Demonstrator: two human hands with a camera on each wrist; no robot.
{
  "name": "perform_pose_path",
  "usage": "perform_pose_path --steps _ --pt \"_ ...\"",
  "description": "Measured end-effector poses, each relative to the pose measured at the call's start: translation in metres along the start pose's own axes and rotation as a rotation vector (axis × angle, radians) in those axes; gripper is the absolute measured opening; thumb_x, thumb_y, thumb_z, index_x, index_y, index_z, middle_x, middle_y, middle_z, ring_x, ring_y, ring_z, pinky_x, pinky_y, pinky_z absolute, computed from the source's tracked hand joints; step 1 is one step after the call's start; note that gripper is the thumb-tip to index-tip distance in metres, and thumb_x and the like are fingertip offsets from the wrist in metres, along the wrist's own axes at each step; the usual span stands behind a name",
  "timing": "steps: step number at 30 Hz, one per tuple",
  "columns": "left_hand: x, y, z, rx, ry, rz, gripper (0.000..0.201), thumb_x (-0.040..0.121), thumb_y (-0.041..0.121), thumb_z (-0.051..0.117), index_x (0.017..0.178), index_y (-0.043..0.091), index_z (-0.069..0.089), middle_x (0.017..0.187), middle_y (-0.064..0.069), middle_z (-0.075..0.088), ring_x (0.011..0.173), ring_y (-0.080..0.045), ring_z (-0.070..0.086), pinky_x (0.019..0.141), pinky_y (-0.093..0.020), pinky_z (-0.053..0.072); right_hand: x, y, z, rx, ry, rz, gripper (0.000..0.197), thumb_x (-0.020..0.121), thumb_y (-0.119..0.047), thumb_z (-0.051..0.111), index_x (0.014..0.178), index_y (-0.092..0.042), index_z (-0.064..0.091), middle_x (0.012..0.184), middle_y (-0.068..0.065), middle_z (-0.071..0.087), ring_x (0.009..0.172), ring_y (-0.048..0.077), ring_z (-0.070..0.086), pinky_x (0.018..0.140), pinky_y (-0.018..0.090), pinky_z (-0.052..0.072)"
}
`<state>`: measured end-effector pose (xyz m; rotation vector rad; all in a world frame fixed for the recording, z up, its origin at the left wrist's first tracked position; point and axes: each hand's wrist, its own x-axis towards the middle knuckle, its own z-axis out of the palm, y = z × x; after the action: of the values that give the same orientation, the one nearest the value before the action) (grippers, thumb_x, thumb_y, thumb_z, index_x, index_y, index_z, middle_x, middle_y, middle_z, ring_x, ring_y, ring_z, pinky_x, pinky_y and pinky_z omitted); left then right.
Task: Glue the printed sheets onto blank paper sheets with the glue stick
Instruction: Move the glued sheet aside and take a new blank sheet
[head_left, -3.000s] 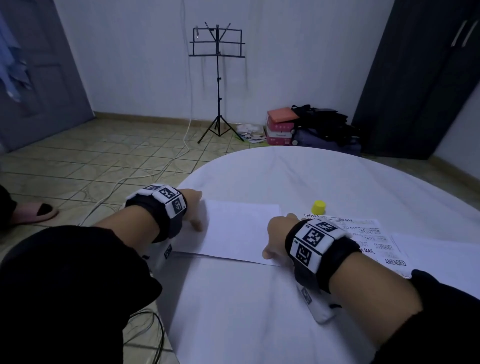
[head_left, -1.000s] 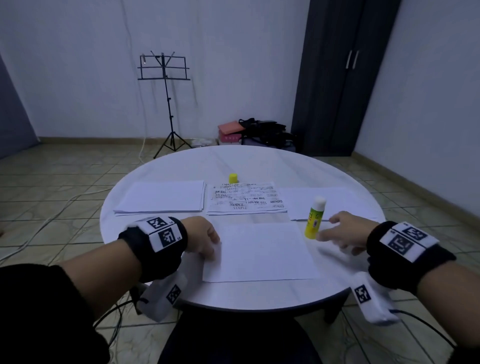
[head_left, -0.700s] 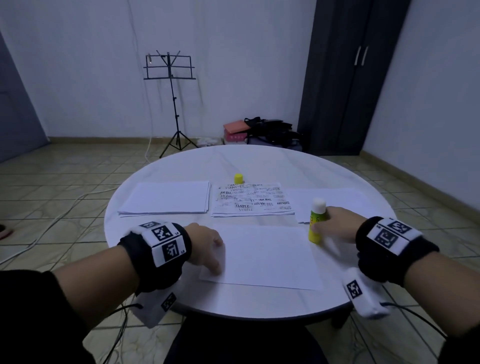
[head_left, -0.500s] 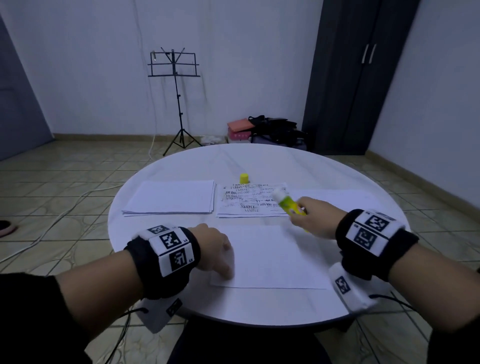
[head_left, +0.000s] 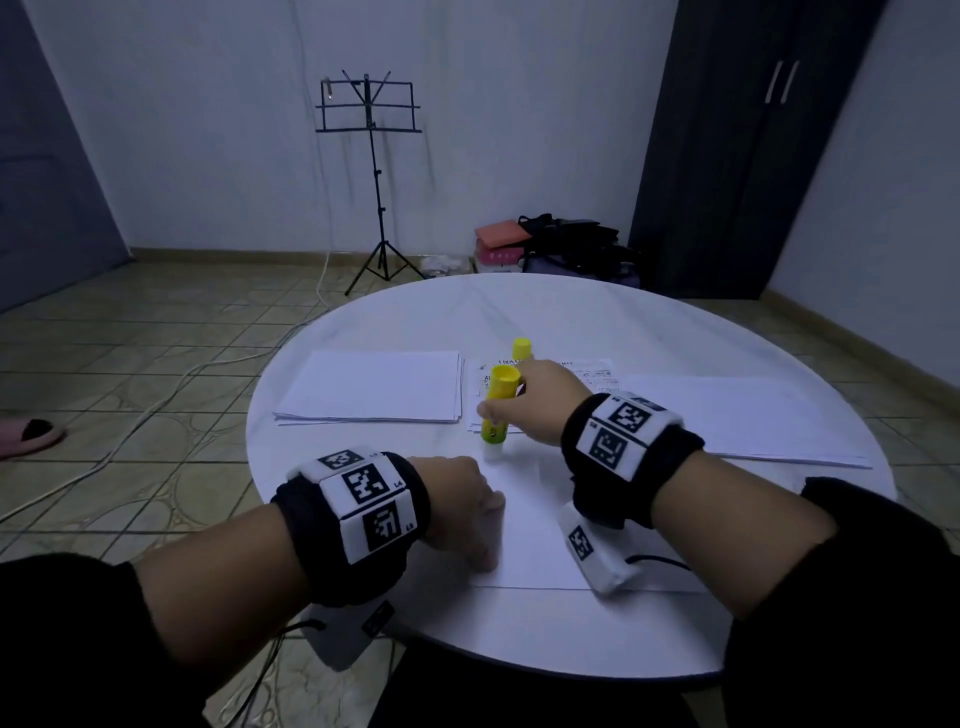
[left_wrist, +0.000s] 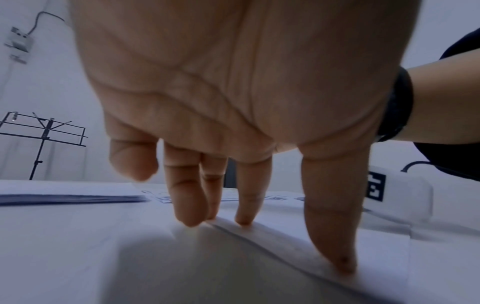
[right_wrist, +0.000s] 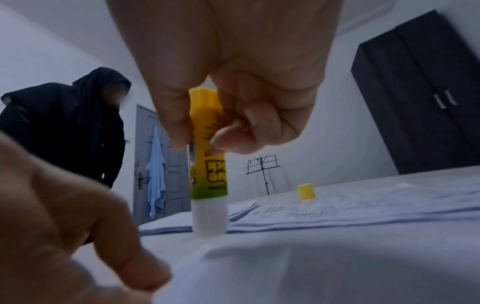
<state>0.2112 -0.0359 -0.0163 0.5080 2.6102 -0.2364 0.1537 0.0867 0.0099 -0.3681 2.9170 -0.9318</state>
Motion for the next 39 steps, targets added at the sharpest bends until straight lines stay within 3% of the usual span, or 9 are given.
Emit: perform_pose_path --steps 5,13,18,23,26,28,32,36,39 --pt "-0.002 -0.002 -0.002 -0.006 0.006 0.030 0.063 0.089 0.045 0.055 0.143 0.019 0.036 0.138 -0.011 0.039 0.126 -0.022 0.041 0.102 -0.039 0.041 0.002 0.004 0.005 -0.066 -0.019 0.030 0.028 0.082 -0.036 0.066 0.084 -0.012 0.053 0.079 0.000 0.050 0.075 0.017 0.049 0.055 0.025 0.034" --pt "-0.001 -0.005 -0.004 -0.149 0.074 -0.007 0.068 0.076 0.040 0.074 0.136 0.034 0.045 0.135 0.005 0.041 0.118 -0.018 0.050 0.099 -0.030 0.043 -0.022 0.051 -0.038 -0.148 0.033 0.136 0.022 0.082 -0.031 0.065 0.076 -0.013 0.055 0.078 0.002 0.054 0.073 0.017 0.049 0.057 0.025 0.035" --pt "0.000 -0.004 -0.007 -0.133 0.069 -0.030 0.065 0.072 0.043 0.077 0.130 0.031 0.050 0.129 0.006 0.042 0.110 -0.019 0.053 0.090 -0.030 0.046 -0.041 0.085 -0.064 -0.093 0.098 0.268 0.022 0.080 -0.029 0.068 0.085 -0.009 0.061 0.091 0.008 0.063 0.086 0.024 0.060 0.078 0.034 0.051" --pt "0.002 -0.005 -0.009 -0.082 0.061 -0.061 0.078 0.067 0.052 0.077 0.135 0.036 0.042 0.138 0.007 0.038 0.127 -0.020 0.036 0.098 -0.034 0.035 -0.049 0.091 -0.074 -0.185 0.152 0.316 0.019 0.082 -0.027 0.065 0.084 -0.012 0.055 0.085 0.004 0.056 0.080 0.021 0.052 0.063 0.029 0.039" --pt "-0.002 -0.007 -0.011 -0.131 0.015 -0.138 0.085 0.063 0.058 0.077 0.135 0.043 0.035 0.134 0.002 0.040 0.129 -0.022 0.032 0.101 -0.034 0.033 -0.048 0.073 -0.068 -0.087 0.162 0.238 0.015 0.081 -0.024 0.062 0.078 -0.013 0.052 0.079 0.003 0.055 0.077 0.021 0.054 0.067 0.030 0.046" --pt "-0.006 -0.008 -0.012 -0.129 0.011 -0.173 0.098 0.051 0.068 0.078 0.133 0.049 0.029 0.137 0.000 0.035 0.131 -0.026 0.033 0.108 -0.043 0.031 -0.047 0.052 -0.058 -0.017 0.127 0.146 0.016 0.081 -0.022 0.062 0.071 -0.015 0.052 0.072 0.000 0.054 0.067 0.014 0.051 0.059 0.026 0.042" --pt "-0.010 -0.007 -0.010 -0.131 0.030 -0.224 0.124 0.051 0.068 0.079 0.148 0.038 0.008 0.149 -0.002 0.026 0.137 -0.032 0.028 0.112 -0.047 0.026 -0.045 0.009 -0.029 0.008 0.021 -0.011 0.015 0.080 -0.024 0.064 0.072 -0.012 0.059 0.067 0.000 0.052 0.063 0.014 0.047 0.055 0.025 0.035" --pt "-0.018 0.000 -0.013 -0.115 0.066 -0.185 0.108 0.070 0.055 0.076 0.149 0.028 0.008 0.150 -0.001 0.026 0.139 -0.026 0.025 0.109 -0.036 0.026 -0.043 -0.009 -0.001 -0.083 -0.053 -0.051 0.022 0.079 -0.033 0.066 0.075 -0.014 0.055 0.073 0.001 0.053 0.073 0.019 0.050 0.053 0.026 0.034" --pt "-0.020 0.004 -0.014 -0.113 0.081 -0.159 0.100 0.071 0.053 0.075 0.147 0.025 0.016 0.146 -0.002 0.032 0.137 -0.026 0.027 0.107 -0.033 0.027 -0.047 -0.009 0.009 -0.131 -0.082 -0.078 0.027 0.080 -0.036 0.064 0.072 -0.016 0.048 0.082 0.004 0.054 0.079 0.021 0.050 0.052 0.024 0.032"
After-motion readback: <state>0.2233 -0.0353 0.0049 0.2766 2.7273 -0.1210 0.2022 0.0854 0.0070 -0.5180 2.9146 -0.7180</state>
